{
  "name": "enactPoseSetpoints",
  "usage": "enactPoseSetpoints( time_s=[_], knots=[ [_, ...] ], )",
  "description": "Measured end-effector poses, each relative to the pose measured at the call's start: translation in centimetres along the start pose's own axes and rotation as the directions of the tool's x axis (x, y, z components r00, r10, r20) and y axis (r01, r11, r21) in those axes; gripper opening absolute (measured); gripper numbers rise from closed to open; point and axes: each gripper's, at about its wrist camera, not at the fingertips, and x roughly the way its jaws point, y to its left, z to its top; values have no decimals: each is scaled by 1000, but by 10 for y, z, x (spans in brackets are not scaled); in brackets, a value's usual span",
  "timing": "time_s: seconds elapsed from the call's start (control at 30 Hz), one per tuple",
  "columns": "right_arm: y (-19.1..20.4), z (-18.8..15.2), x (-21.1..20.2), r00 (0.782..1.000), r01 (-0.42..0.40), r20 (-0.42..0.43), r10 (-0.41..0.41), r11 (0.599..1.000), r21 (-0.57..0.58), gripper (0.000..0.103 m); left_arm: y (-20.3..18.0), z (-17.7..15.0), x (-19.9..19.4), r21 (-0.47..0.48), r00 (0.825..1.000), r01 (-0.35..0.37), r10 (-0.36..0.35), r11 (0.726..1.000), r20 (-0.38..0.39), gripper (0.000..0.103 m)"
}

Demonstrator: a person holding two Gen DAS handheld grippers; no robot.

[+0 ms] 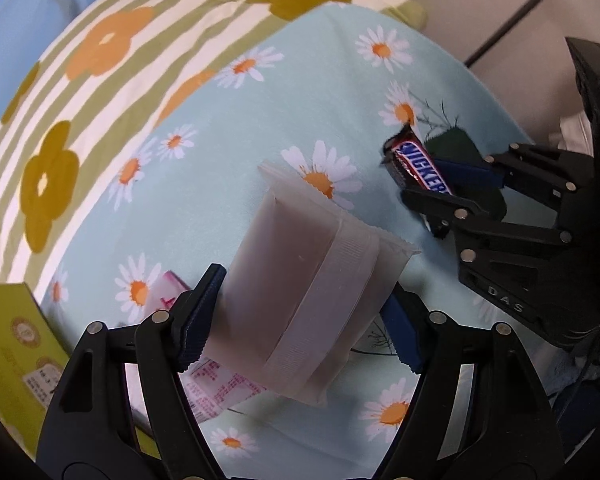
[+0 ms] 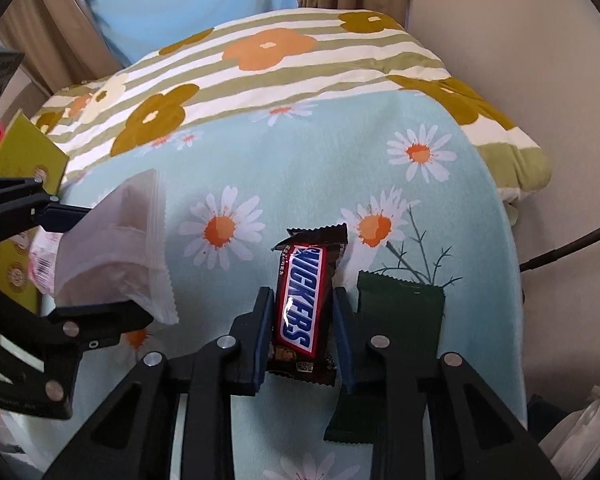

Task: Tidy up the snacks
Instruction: 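Carry both items over the yellow box and open both tools to drop them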

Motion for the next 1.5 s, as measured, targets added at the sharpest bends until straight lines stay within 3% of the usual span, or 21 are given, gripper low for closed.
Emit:
enactPoseSetpoints(
  time_s=[0.27,0.4,0.57,0.83,1.1,1.23,1.43,1.5],
  knots=[
    [4,18,-51,995,-46,87,51,997,-54,26,7,-5,-52,-132,994,-9,24,991,111,72],
    [16,33,-78,990,-82,108,95,989,-119,26,26,-19,-92,-260,983,-6,53,966,175,72],
    [47,49,-109,973,-160,133,191,964,-212,26,58,-51,-144,-432,962,-38,151,901,229,72],
    [131,57,-140,930,-267,145,337,893,-362,26,116,-139,-210,-621,915,-101,317,777,248,72],
    [229,48,-152,896,-342,124,427,839,-424,26,176,-236,-223,-733,906,-109,370,671,204,72],
    [268,41,-143,894,-361,95,438,829,-428,26,198,-266,-210,-729,898,-194,418,657,138,72],
    [307,31,-131,912,-340,76,403,846,-411,26,225,-289,-202,-722,904,-177,401,669,151,72],
    [314,32,-127,920,-325,81,383,863,-387,26,230,-290,-204,-700,902,-160,392,695,183,79]
  ],
)
